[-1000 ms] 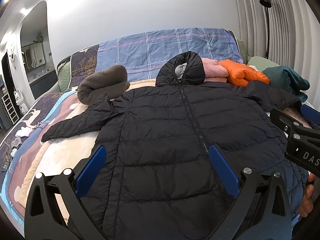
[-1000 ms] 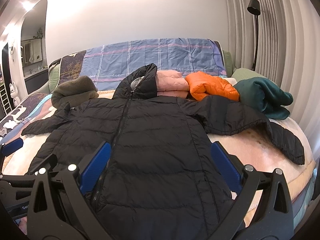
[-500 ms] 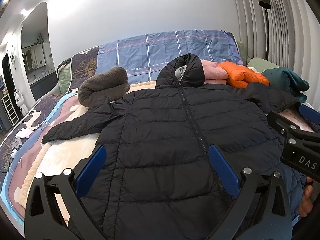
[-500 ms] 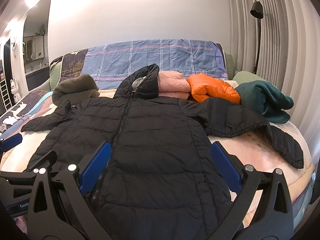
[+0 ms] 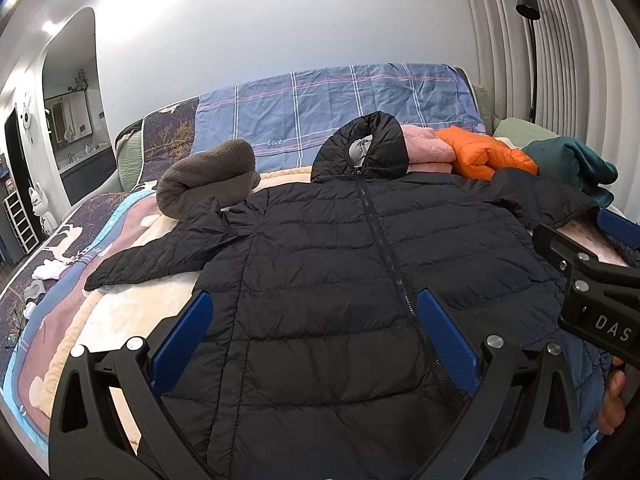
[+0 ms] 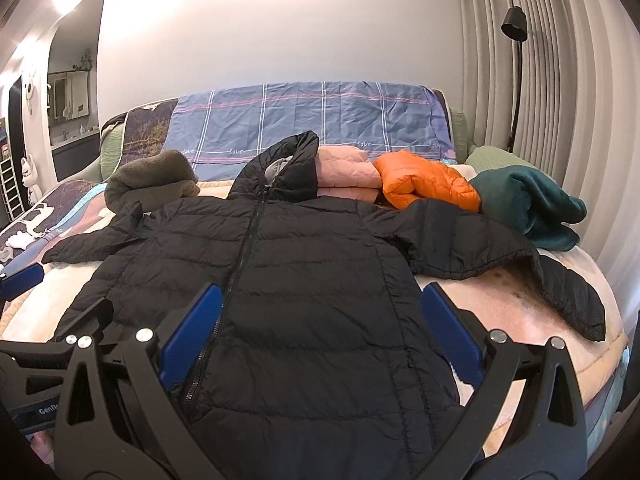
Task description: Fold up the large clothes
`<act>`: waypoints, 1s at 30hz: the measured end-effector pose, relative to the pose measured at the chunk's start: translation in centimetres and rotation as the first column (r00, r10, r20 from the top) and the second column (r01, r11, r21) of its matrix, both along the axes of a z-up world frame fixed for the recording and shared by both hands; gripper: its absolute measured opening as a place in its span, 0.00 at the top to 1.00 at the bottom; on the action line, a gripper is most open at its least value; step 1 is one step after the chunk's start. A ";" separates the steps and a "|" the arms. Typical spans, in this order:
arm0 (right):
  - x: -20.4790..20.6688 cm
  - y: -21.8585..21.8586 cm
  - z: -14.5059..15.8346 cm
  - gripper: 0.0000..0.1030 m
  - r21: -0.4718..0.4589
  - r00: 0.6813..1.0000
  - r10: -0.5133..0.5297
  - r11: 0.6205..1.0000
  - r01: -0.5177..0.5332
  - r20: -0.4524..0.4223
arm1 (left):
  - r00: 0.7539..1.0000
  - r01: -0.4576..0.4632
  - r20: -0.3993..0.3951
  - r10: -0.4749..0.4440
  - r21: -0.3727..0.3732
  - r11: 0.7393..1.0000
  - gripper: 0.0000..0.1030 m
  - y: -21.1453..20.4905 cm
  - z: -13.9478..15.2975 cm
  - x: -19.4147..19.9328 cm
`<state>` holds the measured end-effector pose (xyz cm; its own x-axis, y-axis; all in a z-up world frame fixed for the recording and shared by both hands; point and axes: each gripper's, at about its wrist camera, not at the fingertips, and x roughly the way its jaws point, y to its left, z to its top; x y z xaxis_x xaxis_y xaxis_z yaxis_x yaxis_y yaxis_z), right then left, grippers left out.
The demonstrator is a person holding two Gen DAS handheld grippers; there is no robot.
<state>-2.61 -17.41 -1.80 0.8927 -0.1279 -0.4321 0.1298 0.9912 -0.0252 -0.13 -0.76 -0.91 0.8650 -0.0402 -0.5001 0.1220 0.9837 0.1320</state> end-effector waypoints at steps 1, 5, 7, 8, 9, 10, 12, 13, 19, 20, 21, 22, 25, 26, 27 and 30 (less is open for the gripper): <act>0.0 0.0 0.0 0.02 0.000 1.000 0.000 1.000 0.000 0.000 | 1.000 0.000 0.000 0.000 0.001 1.000 0.01 -0.1 0.0 0.0; 0.0 0.0 0.0 0.02 -0.001 1.000 -0.001 1.000 0.001 0.002 | 1.000 -0.005 -0.003 0.004 -0.006 1.000 0.01 0.0 0.0 0.0; 0.0 -0.1 0.0 0.02 0.000 1.000 -0.001 1.000 0.001 0.002 | 1.000 -0.006 -0.006 0.006 -0.009 1.000 0.01 0.0 0.0 0.0; 0.0 -0.1 0.0 0.02 0.000 1.000 -0.002 1.000 0.002 0.001 | 1.000 -0.005 -0.004 0.005 -0.007 1.000 0.01 0.0 0.0 0.0; 0.0 -0.1 0.0 0.02 0.000 1.000 -0.002 1.000 0.002 0.001 | 1.000 -0.005 -0.003 0.005 -0.007 1.000 0.01 0.0 0.0 0.0; 0.0 -0.1 -0.1 0.02 0.001 1.000 -0.002 1.000 0.002 0.000 | 1.000 -0.002 -0.001 0.002 -0.005 1.000 0.01 -0.1 0.0 0.0; 0.0 -0.2 -0.1 0.02 0.003 1.000 -0.003 1.000 0.003 -0.003 | 1.000 0.002 0.003 -0.002 -0.002 1.000 0.01 -0.1 0.0 0.0; 0.0 -0.2 -0.1 0.02 0.003 1.000 -0.002 1.000 0.002 -0.003 | 1.000 0.004 0.006 -0.004 0.002 1.000 0.01 -0.2 0.0 -0.1; -0.1 -0.3 -0.2 0.02 0.006 1.000 -0.004 1.000 0.004 -0.006 | 1.000 0.005 0.003 -0.005 0.000 1.000 0.01 -0.2 -0.2 0.0; -0.1 -0.3 -0.2 0.02 0.007 1.000 -0.004 1.000 0.004 -0.007 | 1.000 0.003 0.001 -0.003 -0.001 1.000 0.01 -0.2 -0.2 0.1; -0.1 -0.4 -0.2 0.02 0.007 1.000 -0.004 1.000 0.004 -0.007 | 1.000 0.001 0.000 -0.001 -0.002 1.000 0.01 -0.1 -0.2 0.1; -0.1 -0.4 -0.2 0.02 0.007 1.000 -0.005 1.000 0.005 -0.007 | 1.000 -0.001 -0.001 0.001 -0.003 1.000 0.01 -0.1 -0.2 0.2; 0.0 -0.5 -0.2 0.02 0.007 1.000 -0.001 1.000 0.001 -0.009 | 1.000 -0.004 -0.005 0.004 -0.003 1.000 0.01 -0.1 -0.2 0.4; 0.1 -0.6 -0.2 0.02 0.008 1.000 0.003 1.000 -0.003 -0.012 | 1.000 -0.001 -0.007 0.001 0.001 1.000 0.01 -0.1 -0.2 0.5; 0.2 -0.7 0.0 0.02 0.010 1.000 0.013 1.000 -0.013 -0.018 | 1.000 0.006 -0.011 -0.006 0.004 1.000 0.01 -0.1 -0.1 0.7; 1.3 -1.3 0.9 0.02 0.028 0.997 0.061 0.998 -0.059 -0.052 | 0.998 0.044 -0.041 -0.044 -0.014 0.999 0.01 0.2 0.6 1.7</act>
